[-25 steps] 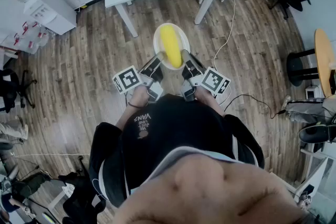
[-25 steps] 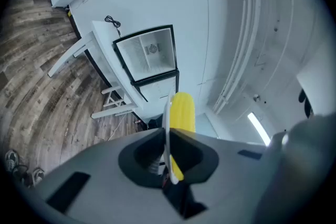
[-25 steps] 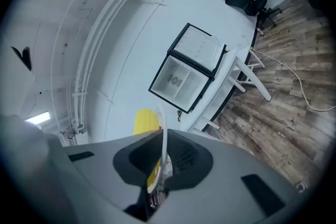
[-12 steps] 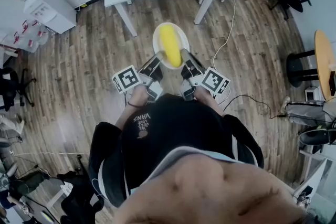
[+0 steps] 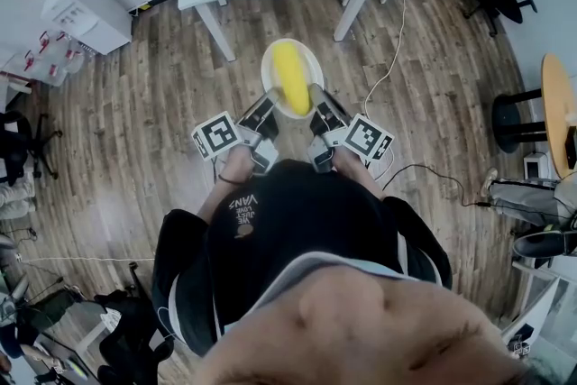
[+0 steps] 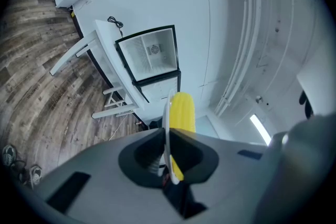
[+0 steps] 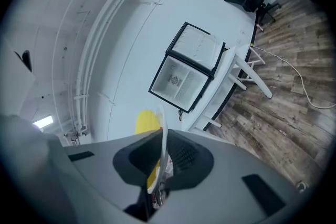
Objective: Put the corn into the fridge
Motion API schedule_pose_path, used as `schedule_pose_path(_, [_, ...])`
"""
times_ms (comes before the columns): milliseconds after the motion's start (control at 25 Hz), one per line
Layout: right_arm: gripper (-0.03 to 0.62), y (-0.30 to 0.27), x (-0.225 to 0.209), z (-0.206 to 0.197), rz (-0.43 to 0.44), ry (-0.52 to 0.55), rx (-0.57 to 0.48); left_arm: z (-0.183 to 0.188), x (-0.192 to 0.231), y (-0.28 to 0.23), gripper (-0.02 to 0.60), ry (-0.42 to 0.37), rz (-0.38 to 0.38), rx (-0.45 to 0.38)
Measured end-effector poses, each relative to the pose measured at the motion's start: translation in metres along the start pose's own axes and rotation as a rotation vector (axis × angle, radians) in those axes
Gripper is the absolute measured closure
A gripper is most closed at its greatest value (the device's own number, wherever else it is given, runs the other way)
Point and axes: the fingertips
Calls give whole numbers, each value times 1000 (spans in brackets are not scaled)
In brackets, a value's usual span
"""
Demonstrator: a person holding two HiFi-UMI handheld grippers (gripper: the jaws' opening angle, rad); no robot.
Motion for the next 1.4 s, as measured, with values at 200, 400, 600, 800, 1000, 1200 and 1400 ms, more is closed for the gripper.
schedule_pose_path(200, [566, 3, -7, 5, 9, 1, 16, -4, 10, -2, 548, -15, 66, -19])
schedule_pose_path(400, [566, 13, -13, 11, 20, 5, 33, -17, 2, -13, 548, -6, 20, -31])
schedule_pose_path(600, [566, 17, -21, 19, 32, 13, 52, -23, 5, -20, 548, -9, 38, -56])
schedule_pose_path(800, [566, 22, -24, 22, 51, 6, 63, -31, 3, -24, 548, -1, 32, -80])
schedule_pose_path(1000, [566, 17, -25, 23, 59, -2, 67, -25, 6, -24, 548, -20, 49, -90])
schedule_pose_path(1200, [566, 4, -31, 27, 46, -17, 70, -13, 14, -30, 548, -12, 67, -96])
schedule_pose_path(1400, [566, -19, -34, 33, 49, 2, 65, 8, 15, -42, 548, -4, 36, -85])
Point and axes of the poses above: the fingertips, and each gripper's own axes: y backward along the fingers, x to its left, z out of its top, and after that the axes turned 8 degrees about y, right-handed
